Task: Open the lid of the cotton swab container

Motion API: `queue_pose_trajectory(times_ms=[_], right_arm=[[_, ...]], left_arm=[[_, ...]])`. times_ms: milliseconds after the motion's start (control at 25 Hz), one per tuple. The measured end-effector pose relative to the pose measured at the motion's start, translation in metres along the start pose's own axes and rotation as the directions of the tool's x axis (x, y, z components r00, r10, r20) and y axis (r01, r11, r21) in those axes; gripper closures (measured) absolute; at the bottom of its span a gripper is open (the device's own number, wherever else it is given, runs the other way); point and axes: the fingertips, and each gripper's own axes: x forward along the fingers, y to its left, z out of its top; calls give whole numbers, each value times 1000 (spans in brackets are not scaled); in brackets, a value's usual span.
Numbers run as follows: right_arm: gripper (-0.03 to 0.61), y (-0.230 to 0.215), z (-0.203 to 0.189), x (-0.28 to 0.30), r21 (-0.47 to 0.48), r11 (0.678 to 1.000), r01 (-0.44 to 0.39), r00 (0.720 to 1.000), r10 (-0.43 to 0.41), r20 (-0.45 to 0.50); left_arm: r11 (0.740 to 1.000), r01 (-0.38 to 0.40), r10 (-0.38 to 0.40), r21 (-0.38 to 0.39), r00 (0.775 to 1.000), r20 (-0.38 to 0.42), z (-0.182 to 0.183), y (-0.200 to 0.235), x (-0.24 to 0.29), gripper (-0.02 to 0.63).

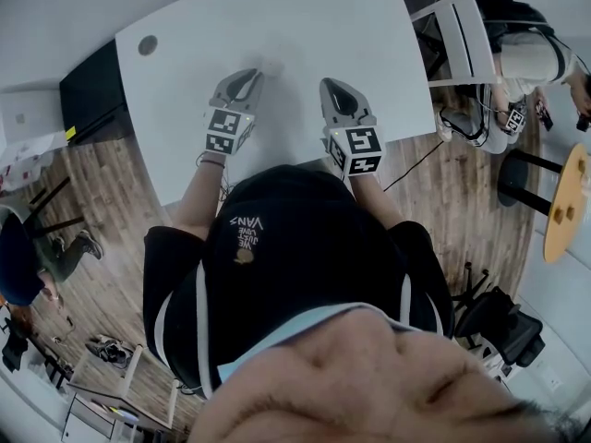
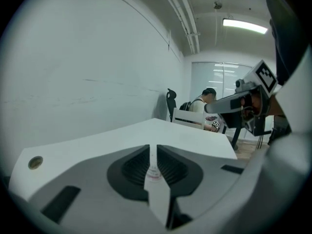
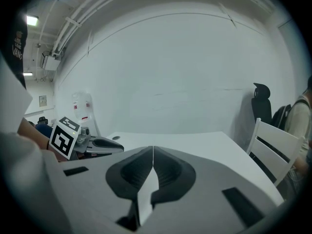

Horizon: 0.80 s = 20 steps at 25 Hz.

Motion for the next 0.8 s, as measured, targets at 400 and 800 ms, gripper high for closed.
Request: queue_pose_trajectory(times_ms=[400, 800], right_arm=[[565, -1, -8, 1, 1, 1000, 5, 1000, -5, -25], [565, -5, -17, 1, 1, 1000, 1, 999, -1, -52]], left_arm=[[998, 61, -63, -25, 996, -58, -26, -7, 14, 453], [995, 93, -88, 35, 989, -118, -49, -8, 42, 353]])
